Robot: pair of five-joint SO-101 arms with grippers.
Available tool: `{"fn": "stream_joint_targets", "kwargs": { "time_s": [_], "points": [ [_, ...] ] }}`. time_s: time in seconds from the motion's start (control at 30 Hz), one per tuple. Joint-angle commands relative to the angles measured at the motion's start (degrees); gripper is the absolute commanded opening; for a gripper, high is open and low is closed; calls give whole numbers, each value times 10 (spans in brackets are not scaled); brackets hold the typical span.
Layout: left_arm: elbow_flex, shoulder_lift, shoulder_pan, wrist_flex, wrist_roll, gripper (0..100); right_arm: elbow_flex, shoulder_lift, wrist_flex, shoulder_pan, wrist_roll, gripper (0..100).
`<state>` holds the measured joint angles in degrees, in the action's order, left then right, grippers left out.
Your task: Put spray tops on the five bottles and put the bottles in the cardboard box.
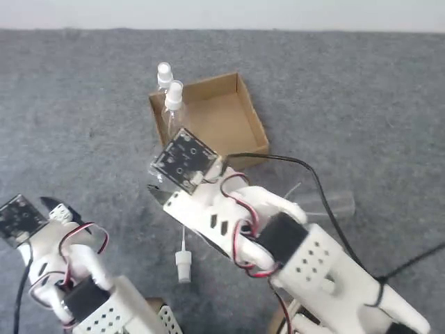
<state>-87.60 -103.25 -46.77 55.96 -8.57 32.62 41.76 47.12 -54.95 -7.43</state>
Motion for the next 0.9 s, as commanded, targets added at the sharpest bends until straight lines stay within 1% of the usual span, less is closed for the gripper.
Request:
{"fn": "stream_joint_targets", "kwargs": {
  "time_s": [0.0, 0.23, 0.33, 0.5, 0.67, 0.8, 0.87],
  "points": [
    [26, -9, -1, -19, -3, 70, -18, 70, 71, 30, -8, 13],
    [25, -9, -1, -19, -3, 70, -18, 137, 184, 73, -11, 13],
    [25, -9, 1, -19, -3, 70, -17, 167, 235, 95, -39, 13],
    [18, -9, 33, -19, -2, 70, -16, 221, 298, 169, -69, 13],
    [17, -9, 35, -19, -2, 70, -16, 273, 361, 233, -92, 13],
    [18, -9, 37, -19, -2, 70, -16, 300, 409, 268, -91, 13],
    [19, -9, 55, -16, 2, 70, -16, 311, 429, 291, -92, 13]
  ]
}}
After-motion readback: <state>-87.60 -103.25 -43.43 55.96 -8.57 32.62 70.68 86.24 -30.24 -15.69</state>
